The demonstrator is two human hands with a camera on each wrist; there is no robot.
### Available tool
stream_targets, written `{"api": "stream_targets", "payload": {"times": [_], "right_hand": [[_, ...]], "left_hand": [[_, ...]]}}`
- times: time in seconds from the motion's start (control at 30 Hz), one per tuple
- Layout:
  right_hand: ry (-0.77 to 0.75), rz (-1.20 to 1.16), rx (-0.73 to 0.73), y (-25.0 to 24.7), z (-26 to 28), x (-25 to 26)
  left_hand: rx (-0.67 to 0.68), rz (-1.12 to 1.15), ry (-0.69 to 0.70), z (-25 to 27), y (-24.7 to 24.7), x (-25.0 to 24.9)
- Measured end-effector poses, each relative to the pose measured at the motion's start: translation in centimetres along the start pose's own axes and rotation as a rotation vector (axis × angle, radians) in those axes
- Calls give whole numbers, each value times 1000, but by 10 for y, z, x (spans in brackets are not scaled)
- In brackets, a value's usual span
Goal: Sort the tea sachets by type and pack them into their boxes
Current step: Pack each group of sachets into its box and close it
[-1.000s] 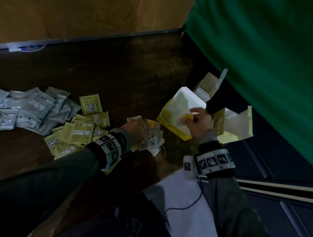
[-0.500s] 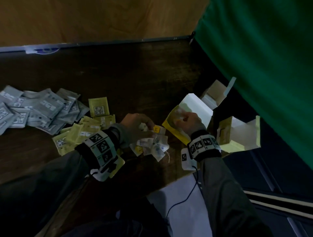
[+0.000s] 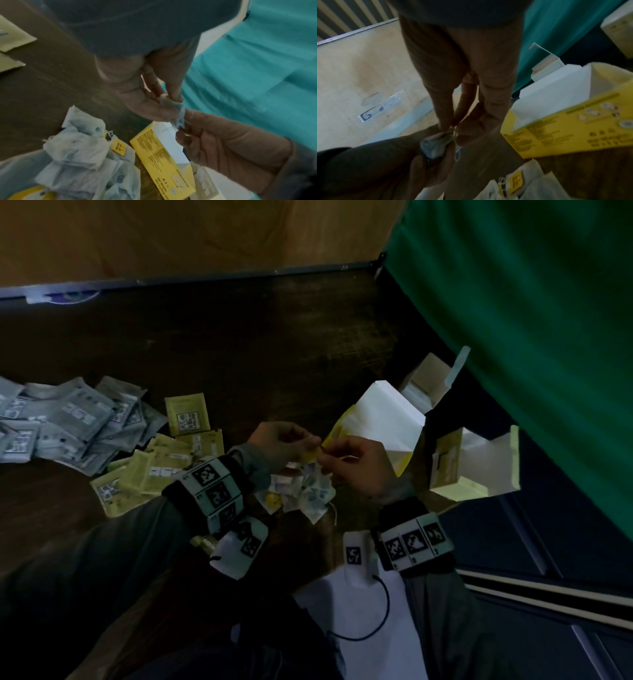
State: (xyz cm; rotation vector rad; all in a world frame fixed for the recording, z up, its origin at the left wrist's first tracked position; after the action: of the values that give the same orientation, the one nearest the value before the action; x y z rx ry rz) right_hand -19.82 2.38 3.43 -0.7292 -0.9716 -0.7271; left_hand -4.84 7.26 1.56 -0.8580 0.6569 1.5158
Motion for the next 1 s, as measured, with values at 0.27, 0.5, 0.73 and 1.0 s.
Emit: {"api": "stream_targets", "payload": {"times": [0.27, 0.5, 0.73, 1.0], "right_hand": [[85, -146, -94, -4, 1, -9], [-23, -18, -31, -2, 8, -4], [30, -240, -353, -45, -15, -6], [214, 236, -325, -48, -70, -31]], "left_hand": [[185, 17, -55, -1, 2, 6], [133, -76, -43, -3, -4, 7], [165, -490, 26, -4, -11, 23], [66, -863, 13, 2, -33, 41]]}}
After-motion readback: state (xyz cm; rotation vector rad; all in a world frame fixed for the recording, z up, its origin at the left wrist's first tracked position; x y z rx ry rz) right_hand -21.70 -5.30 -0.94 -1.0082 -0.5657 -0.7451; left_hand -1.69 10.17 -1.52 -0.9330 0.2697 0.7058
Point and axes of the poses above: each hand's wrist, its own z-axis away from the middle knuckle, its own y-axis out of the palm, x = y × z, the point moved 3 cm from there along -z, towards the middle knuckle, and after that the axes turned 8 degrees about -z, right-handed, at the moved point
